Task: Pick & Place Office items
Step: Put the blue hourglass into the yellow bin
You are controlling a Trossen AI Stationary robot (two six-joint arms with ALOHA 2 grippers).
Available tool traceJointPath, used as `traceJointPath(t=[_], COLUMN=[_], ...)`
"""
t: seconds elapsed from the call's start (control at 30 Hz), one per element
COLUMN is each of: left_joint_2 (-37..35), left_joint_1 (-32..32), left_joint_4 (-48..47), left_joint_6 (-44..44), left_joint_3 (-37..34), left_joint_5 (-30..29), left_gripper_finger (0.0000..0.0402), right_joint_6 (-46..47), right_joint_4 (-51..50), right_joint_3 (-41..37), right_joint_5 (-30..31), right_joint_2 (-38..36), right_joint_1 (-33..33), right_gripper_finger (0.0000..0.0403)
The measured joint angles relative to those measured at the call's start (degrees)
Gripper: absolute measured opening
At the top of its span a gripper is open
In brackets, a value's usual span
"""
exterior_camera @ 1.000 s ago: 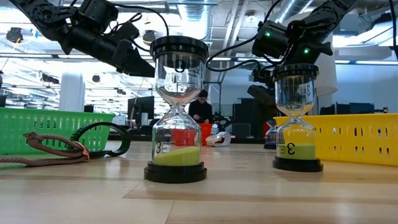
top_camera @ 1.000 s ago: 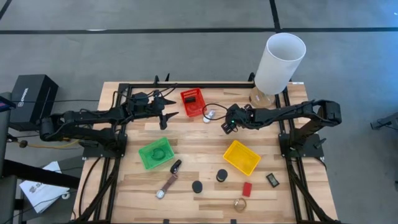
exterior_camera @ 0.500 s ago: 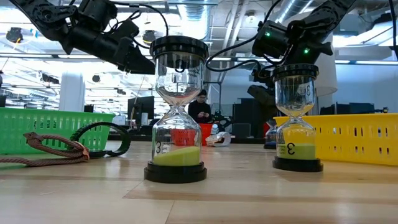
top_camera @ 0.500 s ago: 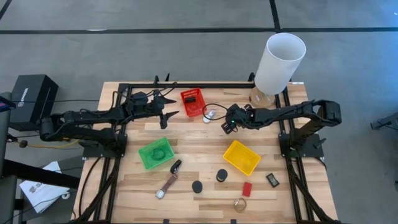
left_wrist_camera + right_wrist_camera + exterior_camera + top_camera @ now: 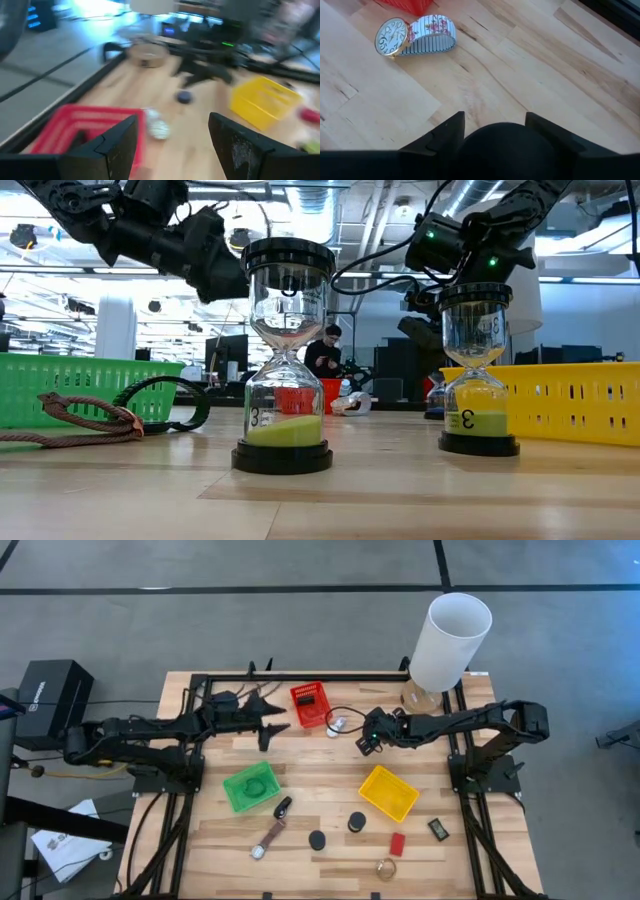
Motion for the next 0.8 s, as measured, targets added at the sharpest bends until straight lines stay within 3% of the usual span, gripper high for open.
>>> traceJointPath(t=[0.23, 0.4, 0.57, 0.8], left_joint_2=[0.0, 0.0, 0.0, 0.0], left_joint_1=[-7.6, -8.0, -8.0, -7.9], left_joint_4=[2.1, 2.7, 2.7, 2.7], left_joint_6=[5.5, 5.7, 5.7, 5.7], left_joint_3=[0.0, 0.0, 0.0, 0.0], left_joint_5=[-1.2, -2.6, -2.6, -2.6], left_gripper_finger=[0.0237, 0.0237, 0.0237, 0.0237], right_joint_6=[-0.2, -0.1, -0.2, -0.4], right_joint_4=[0.1, 0.4, 1.2, 1.8], right_joint_3=[0.0, 0.0, 0.0, 0.0], right_joint_5=[0.1, 0.2, 0.2, 0.2], right_joint_2=[0.0, 0.0, 0.0, 0.0], right_joint_1=[0.0, 0.0, -0.1, -0.1], right_gripper_finger=[0.0181, 0.0201, 0.0180, 0.0188])
